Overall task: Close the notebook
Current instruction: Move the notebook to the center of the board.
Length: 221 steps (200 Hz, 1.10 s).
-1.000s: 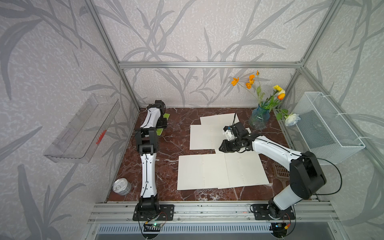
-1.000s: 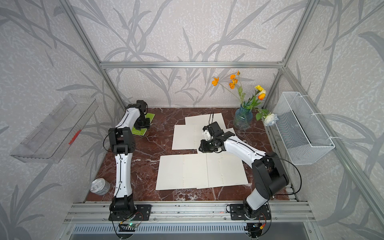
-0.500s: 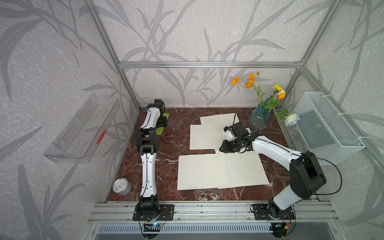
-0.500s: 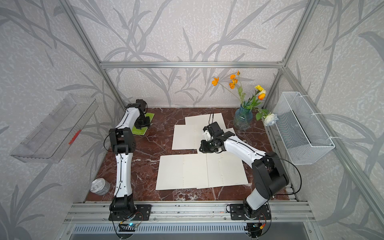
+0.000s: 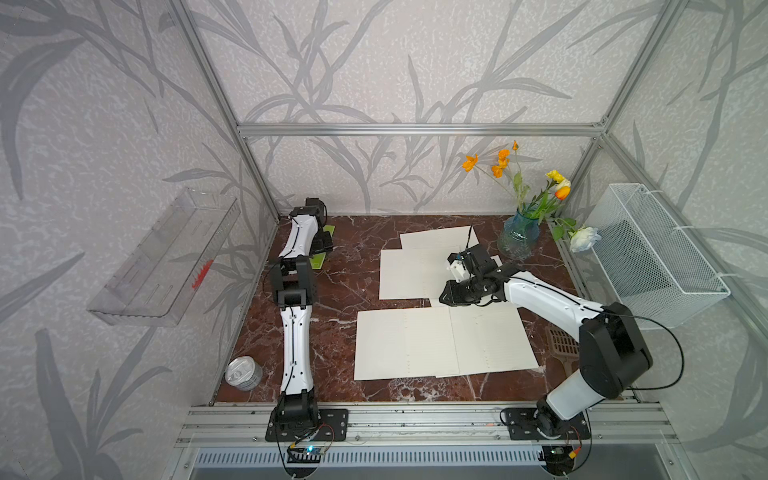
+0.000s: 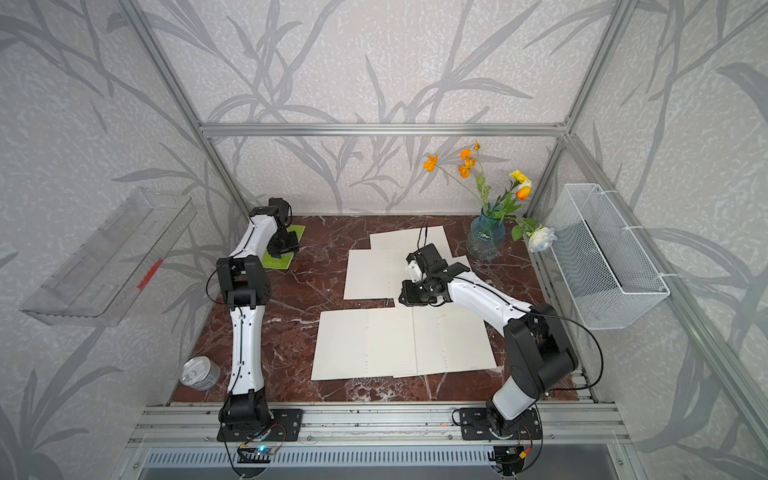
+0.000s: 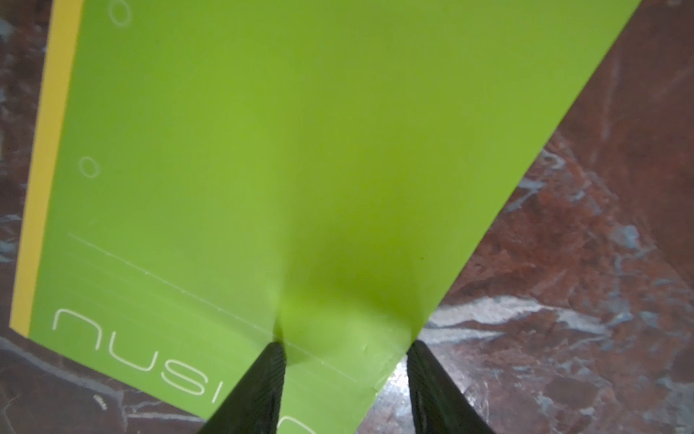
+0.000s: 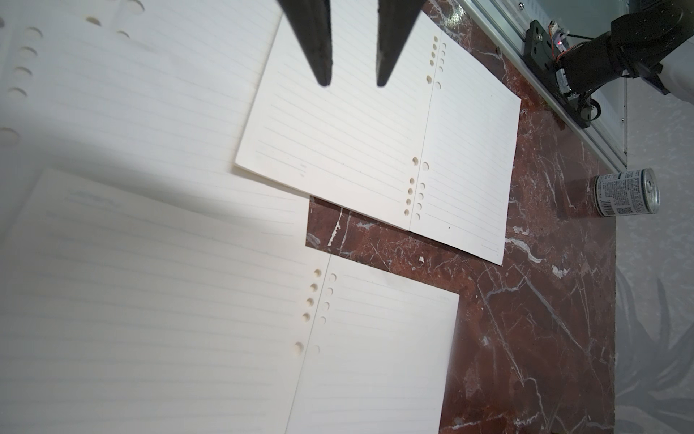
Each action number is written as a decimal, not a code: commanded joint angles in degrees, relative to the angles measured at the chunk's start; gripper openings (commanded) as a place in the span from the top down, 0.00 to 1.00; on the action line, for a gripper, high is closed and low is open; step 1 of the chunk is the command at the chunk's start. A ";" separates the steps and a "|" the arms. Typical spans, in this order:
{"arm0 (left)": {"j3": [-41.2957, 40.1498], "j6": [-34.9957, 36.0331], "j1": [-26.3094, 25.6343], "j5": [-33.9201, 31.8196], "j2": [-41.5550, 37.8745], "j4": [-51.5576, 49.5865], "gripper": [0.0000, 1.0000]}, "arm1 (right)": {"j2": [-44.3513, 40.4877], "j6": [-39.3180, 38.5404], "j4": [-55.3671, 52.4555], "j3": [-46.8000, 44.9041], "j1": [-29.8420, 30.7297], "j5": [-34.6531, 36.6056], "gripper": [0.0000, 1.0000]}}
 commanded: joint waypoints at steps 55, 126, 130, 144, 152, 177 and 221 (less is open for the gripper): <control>-0.61 -1.94 2.62 0.10 4.45 -1.81 0.46 | 0.13 0.34 -1.49 1.58 -0.19 0.64 0.77; -0.77 -2.01 2.90 6.75 2.11 -0.62 0.44 | -0.05 0.25 -1.25 1.20 -0.16 1.06 0.77; -0.87 -2.10 2.90 7.11 1.74 -0.47 0.44 | -0.13 0.25 -1.26 1.09 -0.19 1.15 0.77; -1.27 -2.30 2.81 8.98 0.14 0.50 0.44 | -0.14 0.08 -1.36 1.09 -0.18 1.34 0.77; -1.58 -2.51 2.81 9.58 -0.91 0.98 0.44 | -0.14 -0.08 -1.41 1.17 -0.19 1.48 0.77; -2.26 -3.19 2.55 11.39 -4.20 1.48 0.43 | -0.42 -0.27 -1.40 1.16 -0.14 1.86 0.77; -9.29 -4.70 0.87 13.59 -11.74 3.29 0.43 | -0.77 -0.63 -1.34 0.86 -0.23 2.61 0.77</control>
